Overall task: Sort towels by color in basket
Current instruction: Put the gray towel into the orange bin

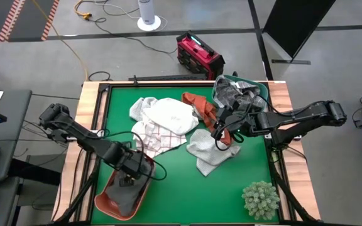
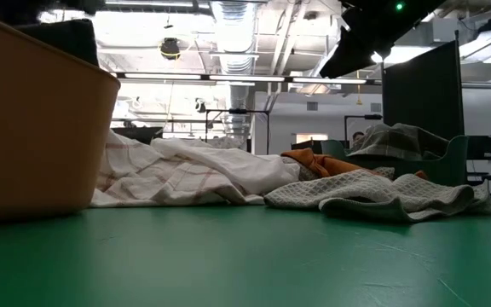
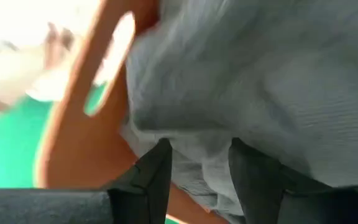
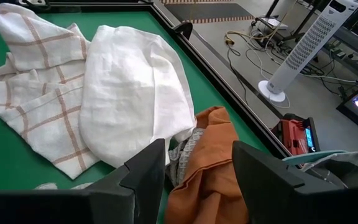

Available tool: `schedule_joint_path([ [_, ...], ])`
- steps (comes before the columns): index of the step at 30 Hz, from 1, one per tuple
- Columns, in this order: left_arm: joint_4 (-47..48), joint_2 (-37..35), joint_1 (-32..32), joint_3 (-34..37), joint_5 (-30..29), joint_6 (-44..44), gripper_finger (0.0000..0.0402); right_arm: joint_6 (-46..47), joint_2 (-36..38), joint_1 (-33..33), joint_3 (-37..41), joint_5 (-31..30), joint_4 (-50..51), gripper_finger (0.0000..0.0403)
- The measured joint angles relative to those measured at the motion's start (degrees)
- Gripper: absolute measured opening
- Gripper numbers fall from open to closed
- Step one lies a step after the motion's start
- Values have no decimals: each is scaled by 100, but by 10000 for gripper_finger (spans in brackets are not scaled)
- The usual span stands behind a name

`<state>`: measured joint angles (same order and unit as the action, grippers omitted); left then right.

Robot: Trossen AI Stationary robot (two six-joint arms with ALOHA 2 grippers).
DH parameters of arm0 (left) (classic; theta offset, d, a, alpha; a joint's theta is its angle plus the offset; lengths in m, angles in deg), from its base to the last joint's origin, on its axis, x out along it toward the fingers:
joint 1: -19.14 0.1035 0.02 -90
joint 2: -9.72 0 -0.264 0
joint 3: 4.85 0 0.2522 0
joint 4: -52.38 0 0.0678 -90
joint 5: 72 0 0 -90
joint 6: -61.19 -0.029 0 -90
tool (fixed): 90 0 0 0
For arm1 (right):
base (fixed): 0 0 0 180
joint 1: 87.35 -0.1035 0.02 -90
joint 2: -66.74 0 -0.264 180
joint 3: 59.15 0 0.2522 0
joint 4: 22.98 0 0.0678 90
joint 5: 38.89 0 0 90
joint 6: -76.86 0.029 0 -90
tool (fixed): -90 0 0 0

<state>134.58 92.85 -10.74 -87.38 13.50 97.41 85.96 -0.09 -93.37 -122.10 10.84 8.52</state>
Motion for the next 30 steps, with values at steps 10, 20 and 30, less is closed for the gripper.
schedule_joint_path([
  [10,-807,32,-60,-780,-430,-288,151,2,0,0,0,0,15,217],
  [20,-1051,1002,-59,-746,-627,-1001,151,0,0,0,0,22,20,217],
  [30,-918,1776,-59,-730,-447,-1185,151,0,0,0,0,37,70,217],
])
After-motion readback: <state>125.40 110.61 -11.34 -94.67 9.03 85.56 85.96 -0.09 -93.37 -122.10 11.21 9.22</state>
